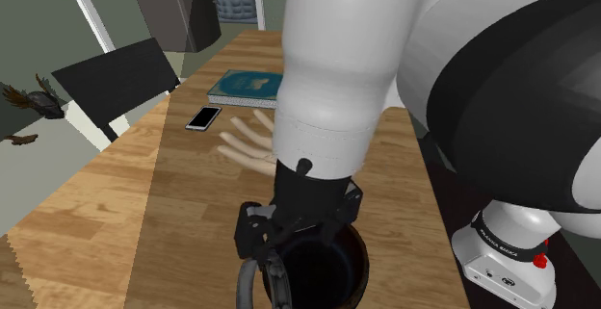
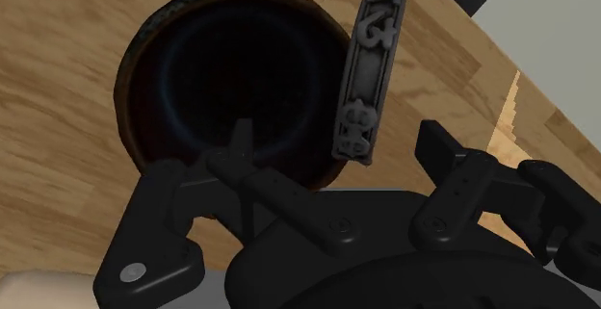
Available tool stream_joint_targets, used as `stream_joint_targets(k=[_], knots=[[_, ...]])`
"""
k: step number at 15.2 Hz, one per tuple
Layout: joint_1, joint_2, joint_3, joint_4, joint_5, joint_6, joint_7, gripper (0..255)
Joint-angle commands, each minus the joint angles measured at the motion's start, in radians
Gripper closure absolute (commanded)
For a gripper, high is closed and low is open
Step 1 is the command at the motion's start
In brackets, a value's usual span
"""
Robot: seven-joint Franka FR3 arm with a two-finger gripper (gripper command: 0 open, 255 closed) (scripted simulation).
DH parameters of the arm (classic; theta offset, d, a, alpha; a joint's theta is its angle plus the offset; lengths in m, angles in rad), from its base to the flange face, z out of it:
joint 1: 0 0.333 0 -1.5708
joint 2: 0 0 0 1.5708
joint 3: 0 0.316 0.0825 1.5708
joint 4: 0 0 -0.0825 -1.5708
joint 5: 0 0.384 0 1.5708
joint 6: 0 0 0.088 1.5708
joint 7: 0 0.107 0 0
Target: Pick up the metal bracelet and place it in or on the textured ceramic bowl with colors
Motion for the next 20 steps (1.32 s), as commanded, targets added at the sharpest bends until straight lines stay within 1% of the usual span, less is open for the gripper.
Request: stream_joint_targets(k=[1,8,16,17,20], knots=[[-0.006,0.028,0.018,0.017,0.011,0.048,0.045,0],[-0.010,0.096,0.057,-0.027,-0.011,0.158,0.064,0],[-0.010,0.096,0.057,-0.027,-0.011,0.158,0.064,0],[-0.010,0.096,0.057,-0.027,-0.011,0.158,0.064,255],[-0.010,0.096,0.057,-0.027,-0.011,0.158,0.064,255]])
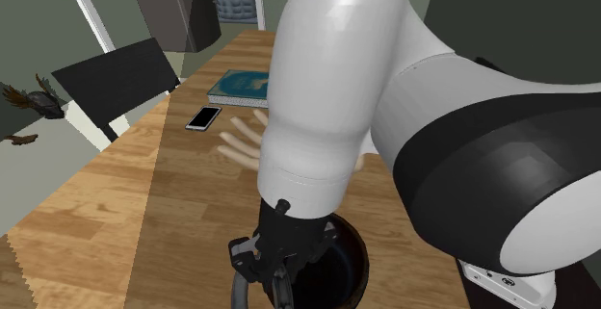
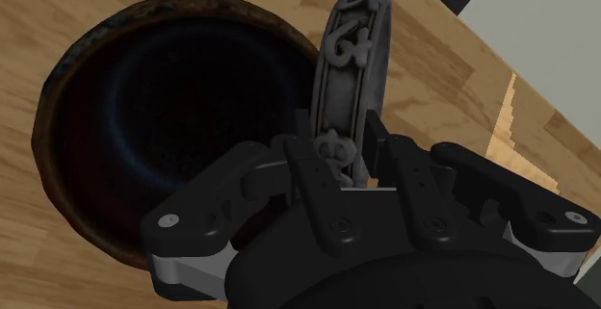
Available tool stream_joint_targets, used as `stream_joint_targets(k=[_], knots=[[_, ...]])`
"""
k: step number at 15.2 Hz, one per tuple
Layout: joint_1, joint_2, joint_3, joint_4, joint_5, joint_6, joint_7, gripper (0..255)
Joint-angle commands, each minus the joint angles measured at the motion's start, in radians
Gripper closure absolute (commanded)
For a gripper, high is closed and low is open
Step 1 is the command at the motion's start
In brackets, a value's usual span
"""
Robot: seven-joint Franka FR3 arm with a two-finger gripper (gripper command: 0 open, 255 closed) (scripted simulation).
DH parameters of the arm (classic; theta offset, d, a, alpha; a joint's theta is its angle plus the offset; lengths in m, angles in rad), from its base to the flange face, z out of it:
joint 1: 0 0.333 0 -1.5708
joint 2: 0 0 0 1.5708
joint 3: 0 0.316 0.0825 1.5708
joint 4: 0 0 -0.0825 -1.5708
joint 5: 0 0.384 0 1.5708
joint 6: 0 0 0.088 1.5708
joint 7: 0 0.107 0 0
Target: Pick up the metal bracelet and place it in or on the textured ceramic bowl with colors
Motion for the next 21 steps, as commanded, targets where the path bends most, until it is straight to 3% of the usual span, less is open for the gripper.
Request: stream_joint_targets(k=[1,6,21], knots=[[0.000,0.000,0.000,-0.001,0.000,0.000,0.000,255],[0.000,0.001,0.000,-0.001,0.000,0.000,0.000,255],[-0.005,-0.061,-0.041,0.152,-0.003,-0.209,0.013,255]])
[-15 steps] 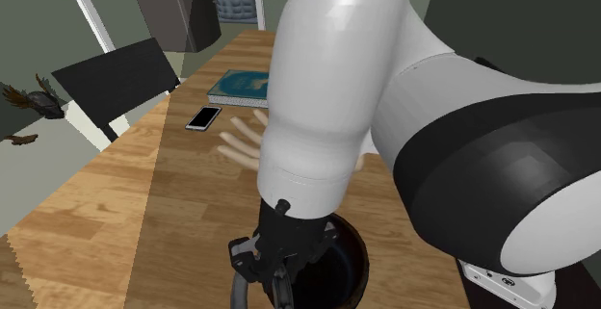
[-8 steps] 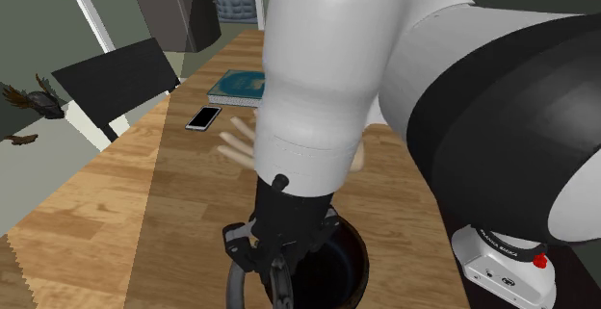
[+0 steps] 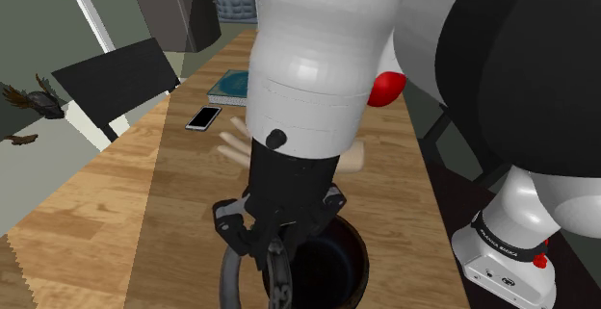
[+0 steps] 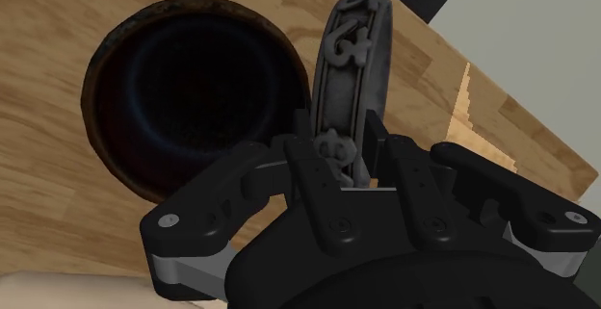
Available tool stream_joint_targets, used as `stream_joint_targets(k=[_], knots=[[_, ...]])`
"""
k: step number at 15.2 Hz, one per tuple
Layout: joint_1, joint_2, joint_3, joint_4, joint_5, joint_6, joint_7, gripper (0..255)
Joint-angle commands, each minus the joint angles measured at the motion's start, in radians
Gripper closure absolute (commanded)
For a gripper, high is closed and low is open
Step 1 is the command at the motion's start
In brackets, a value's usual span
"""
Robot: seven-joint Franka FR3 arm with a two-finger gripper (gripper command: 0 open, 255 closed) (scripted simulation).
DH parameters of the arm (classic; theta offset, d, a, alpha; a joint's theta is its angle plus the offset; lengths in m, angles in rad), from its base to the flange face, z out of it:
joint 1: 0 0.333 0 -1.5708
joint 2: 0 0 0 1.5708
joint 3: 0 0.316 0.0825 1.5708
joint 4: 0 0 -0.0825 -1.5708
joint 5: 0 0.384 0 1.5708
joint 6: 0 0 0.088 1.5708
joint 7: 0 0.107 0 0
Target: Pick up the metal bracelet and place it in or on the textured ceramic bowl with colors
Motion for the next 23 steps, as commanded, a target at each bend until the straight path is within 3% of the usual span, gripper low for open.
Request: stream_joint_targets(k=[1,17,23], knots=[[-0.002,-0.003,-0.005,0.022,-0.002,-0.026,0.002,255],[-0.015,0.000,-0.029,0.232,-0.030,-0.230,0.036,255],[-0.005,-0.175,-0.161,0.184,0.032,-0.377,-0.067,255]])
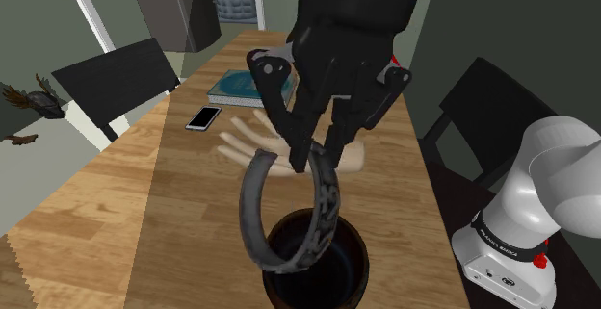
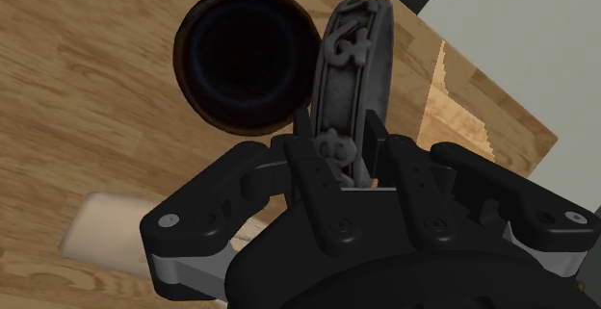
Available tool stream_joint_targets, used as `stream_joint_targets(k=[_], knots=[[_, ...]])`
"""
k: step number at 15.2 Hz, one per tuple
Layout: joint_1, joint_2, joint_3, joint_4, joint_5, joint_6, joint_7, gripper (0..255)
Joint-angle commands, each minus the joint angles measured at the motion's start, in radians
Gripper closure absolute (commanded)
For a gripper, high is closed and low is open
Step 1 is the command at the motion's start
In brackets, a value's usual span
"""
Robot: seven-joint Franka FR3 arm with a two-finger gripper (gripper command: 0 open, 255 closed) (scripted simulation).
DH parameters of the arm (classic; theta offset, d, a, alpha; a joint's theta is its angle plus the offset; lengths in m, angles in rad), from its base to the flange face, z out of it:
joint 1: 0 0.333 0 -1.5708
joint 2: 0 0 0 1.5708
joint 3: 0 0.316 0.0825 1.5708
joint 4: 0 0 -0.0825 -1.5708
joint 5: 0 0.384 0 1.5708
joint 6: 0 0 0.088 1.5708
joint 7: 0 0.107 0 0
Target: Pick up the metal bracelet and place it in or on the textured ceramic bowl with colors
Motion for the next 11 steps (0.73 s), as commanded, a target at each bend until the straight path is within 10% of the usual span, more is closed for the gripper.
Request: stream_joint_targets(k=[1,11], knots=[[0.004,-0.052,-0.043,-0.011,0.011,-0.050,-0.030,255],[0.017,-0.123,-0.067,-0.147,0.034,0.005,-0.077,255]])
